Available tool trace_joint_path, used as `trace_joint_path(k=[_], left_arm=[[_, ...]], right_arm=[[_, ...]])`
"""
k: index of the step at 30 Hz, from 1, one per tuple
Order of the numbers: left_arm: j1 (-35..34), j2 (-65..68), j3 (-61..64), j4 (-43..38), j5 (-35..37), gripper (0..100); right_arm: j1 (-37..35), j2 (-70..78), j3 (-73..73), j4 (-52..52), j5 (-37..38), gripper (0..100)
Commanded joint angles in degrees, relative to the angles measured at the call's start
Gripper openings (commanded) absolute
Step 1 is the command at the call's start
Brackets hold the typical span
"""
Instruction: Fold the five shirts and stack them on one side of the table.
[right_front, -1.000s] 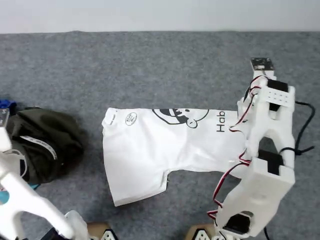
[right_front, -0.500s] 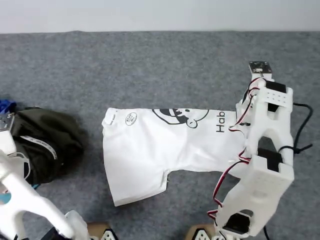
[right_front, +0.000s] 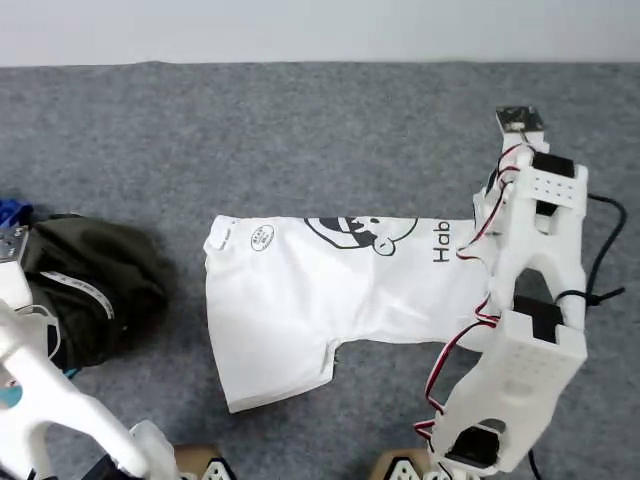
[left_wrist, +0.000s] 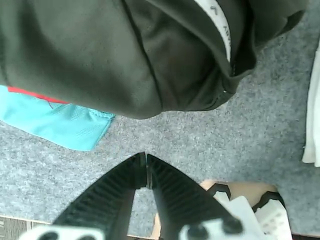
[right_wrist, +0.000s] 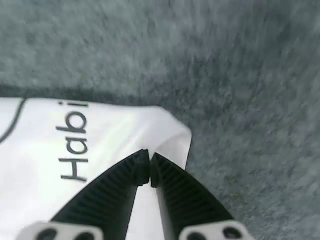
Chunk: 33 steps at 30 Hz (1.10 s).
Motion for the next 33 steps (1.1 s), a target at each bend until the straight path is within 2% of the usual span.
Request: trace_joint_path(k=[1,11,17,22,33], left_arm=[[0.4,-1.2,-0.2,-0.7,0.4,1],[0.4,-1.2,-0.2,-0.5,0.4,1],[0.4,-1.1,-0.1,-0.5,0.5,1],[0.4,-1.1,-0.1,-0.7,0.5,1],[0.4,-1.1,-0.1,-0.8,0.5,1]], right_arm=[[-0.9,-1.1,-4.0,-0.6,1.2,0.9],[-1.0,-0.9,-3.7,-3.0,1.2,0.9],[-1.9,0.1,-4.0,5.5,1.2,2.0],[-2.1,0.3,-4.0,11.8,0.9,9.0],[0.0,0.4,-5.8,11.7,0.9,9.8]])
